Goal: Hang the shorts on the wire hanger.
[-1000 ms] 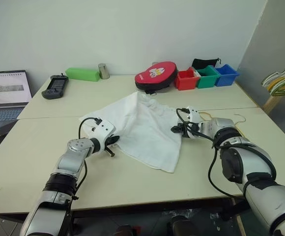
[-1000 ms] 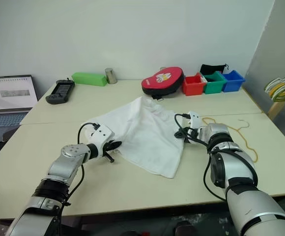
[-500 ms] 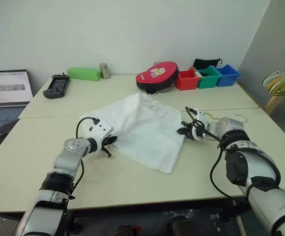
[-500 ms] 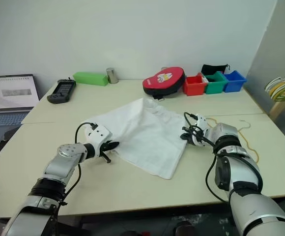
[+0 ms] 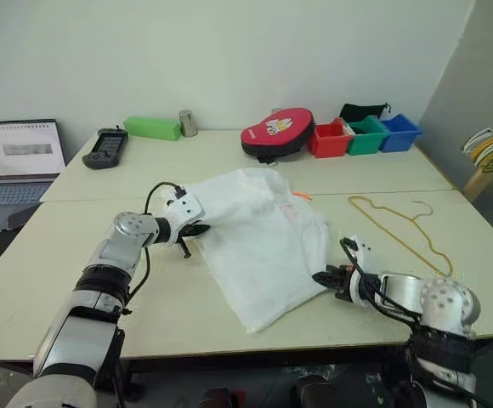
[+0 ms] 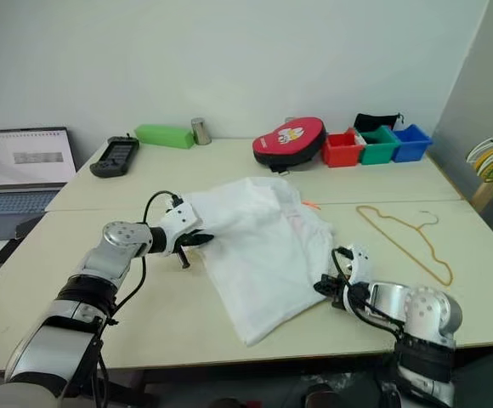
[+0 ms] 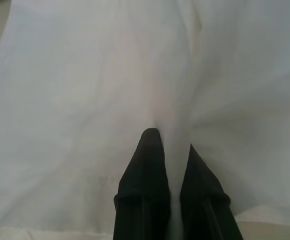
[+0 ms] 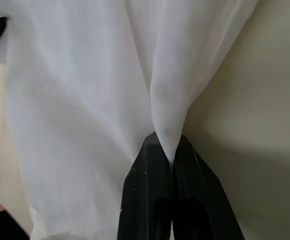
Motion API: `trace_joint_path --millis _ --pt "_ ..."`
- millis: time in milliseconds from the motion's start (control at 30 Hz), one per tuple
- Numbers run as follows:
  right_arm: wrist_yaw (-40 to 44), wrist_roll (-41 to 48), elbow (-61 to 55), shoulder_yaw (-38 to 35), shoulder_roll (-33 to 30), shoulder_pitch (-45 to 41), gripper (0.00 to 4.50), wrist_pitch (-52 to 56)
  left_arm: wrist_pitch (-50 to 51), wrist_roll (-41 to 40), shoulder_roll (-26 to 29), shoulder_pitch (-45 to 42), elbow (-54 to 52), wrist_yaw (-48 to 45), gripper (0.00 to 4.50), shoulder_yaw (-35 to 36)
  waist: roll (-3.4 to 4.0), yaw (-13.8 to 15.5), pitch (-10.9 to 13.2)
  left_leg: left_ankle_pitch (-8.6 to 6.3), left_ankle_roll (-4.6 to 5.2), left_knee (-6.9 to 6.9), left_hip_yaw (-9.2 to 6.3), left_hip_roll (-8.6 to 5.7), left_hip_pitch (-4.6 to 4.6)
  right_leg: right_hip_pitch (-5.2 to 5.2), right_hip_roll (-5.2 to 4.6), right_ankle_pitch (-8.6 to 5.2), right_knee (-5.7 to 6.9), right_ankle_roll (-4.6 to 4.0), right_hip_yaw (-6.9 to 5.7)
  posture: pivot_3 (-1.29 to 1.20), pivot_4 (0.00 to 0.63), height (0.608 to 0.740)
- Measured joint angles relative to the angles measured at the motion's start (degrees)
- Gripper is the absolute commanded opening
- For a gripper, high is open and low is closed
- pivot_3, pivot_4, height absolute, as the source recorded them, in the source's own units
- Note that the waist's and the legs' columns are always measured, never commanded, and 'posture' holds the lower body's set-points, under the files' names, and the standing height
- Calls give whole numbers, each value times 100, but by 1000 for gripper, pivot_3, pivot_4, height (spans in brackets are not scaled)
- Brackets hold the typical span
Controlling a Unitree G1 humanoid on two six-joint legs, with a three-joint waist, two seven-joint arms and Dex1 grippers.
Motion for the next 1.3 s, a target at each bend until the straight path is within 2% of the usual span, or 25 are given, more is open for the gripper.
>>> trace_joint_path --millis 100,133,167,233,333,467,500,567,633,767,867,967,1000,1033,1133,1200,1300 --pt "-1245 1259 -18 -114 193 9 60 -2 -447 157 -6 -211 204 -302 0 -149 0 -64 0 4 8 -1 7 8 2 1 -1 -4 0 7 8 -59 24 740" --pt "-1392 1418 -20 -121 195 21 60 -2 -513 185 -6 -227 239 -313 0 -172 0 -70 0 4 8 -1 10 10 2 0 -2 -4 0 7 11 -59 24 740" --pt "-1841 1974 -26 -6 87 135 60 -145 -673 271 -7 -272 331 -320 0 -257 0 -71 -1 4 8 -2 10 14 1 1 -2 -4 -3 7 11 -59 24 740" --pt "-3017 3599 -36 650 -571 502 60 -835 -977 474 -9 -282 565 -278 0 -370 -1 -83 0 2 12 -3 14 13 -6 0 -9 -2 -10 3 12 -64 22 740" --pt "-3913 4895 -56 1360 -1216 554 568 -1765 -1059 586 -38 -297 867 -231 587 -395 -3 -99 0 1 15 -1 18 12 -23 -3 -8 -5 -29 11 13 -64 19 740" --pt "-4009 5280 -57 1976 -1626 233 1652 -2317 -1184 587 -40 -362 962 -208 1556 -384 -9 -109 -3 1 17 1 17 16 -26 -2 -4 -5 -33 17 12 -68 25 740" --pt "-3976 5305 -58 2073 -1837 195 1781 -2326 -1184 581 0 -362 961 -219 1657 -361 -8 -104 -3 1 17 0 19 15 -27 -2 -5 -6 -35 17 14 -68 25 740" --pt "-3825 5316 -58 2218 -2517 126 2382 -2316 -1151 524 246 -293 890 -300 2204 -232 -8 -102 -2 1 18 -2 20 16 -34 -6 -6 -6 -44 17 15 -64 30 740" --pt "-3570 5244 -74 2372 -3092 -72 2825 -2183 -1056 393 440 -156 695 -378 2562 -60 -5 -108 0 -4 26 -3 23 19 -35 -7 -7 -5 -51 14 16 -62 35 740" --pt "-2566 4485 -167 2664 -3867 -726 3657 -1798 -609 81 615 434 -305 -526 3290 243 -2 -60 0 -8 33 -7 16 43 -43 -1 3 5 -83 1 0 -67 41 740" --pt "-1763 3783 -221 2815 -4280 -1089 3660 -1567 -164 -105 644 846 -1050 -572 3952 351 -1 -29 2 -11 37 -6 15 45 -55 -8 1 17 -89 -19 -2 -74 45 740" --pt "228 1976 -745 3768 -5066 -2183 3660 -1818 1046 -466 881 1464 -2672 -635 4485 623 26 -42 21 -12 37 -1 32 45 -88 -60 0 20 -81 -13 6 -88 50 740" --pt "779 1459 -856 4019 -5265 -2464 3660 -2041 1331 -569 962 1568 -3079 -672 4485 673 28 -54 23 -12 36 -3 32 49 -89 -64 0 20 -83 -12 1 -82 48 740" --pt "1844 295 -885 4624 -5541 -2925 3660 -2789 1943 -822 1165 1814 -3903 -774 4485 822 25 -61 21 -17 28 -6 31 59 -87 -65 0 15 -88 -5 -4 -75 49 740" --pt "3822 -2292 -81 5896 -5746 -3491 3660 -4775 3156 -1478 1596 2302 -5611 -1045 4485 1033 25 -77 20 -26 14 -8 49 73 -78 -63 22 4 -94 5 -1 -54 49 740" --pt "4727 -3516 916 6459 -5481 -3600 3660 -5945 3609 -1760 1724 2592 -6231 -1089 4485 1089 27 -70 23 -26 14 -4 59 72 -75 -62 24 5 -88 3 6 -40 48 740" --pt "5464 -4811 2211 6903 -5119 -3647 3660 -7554 4038 -2030 1680 2859 -6594 -987 4485 1086 28 -55 28 -25 15 1 60 72 -75 -64 27 21 -80 -23 8 -18 52 740"
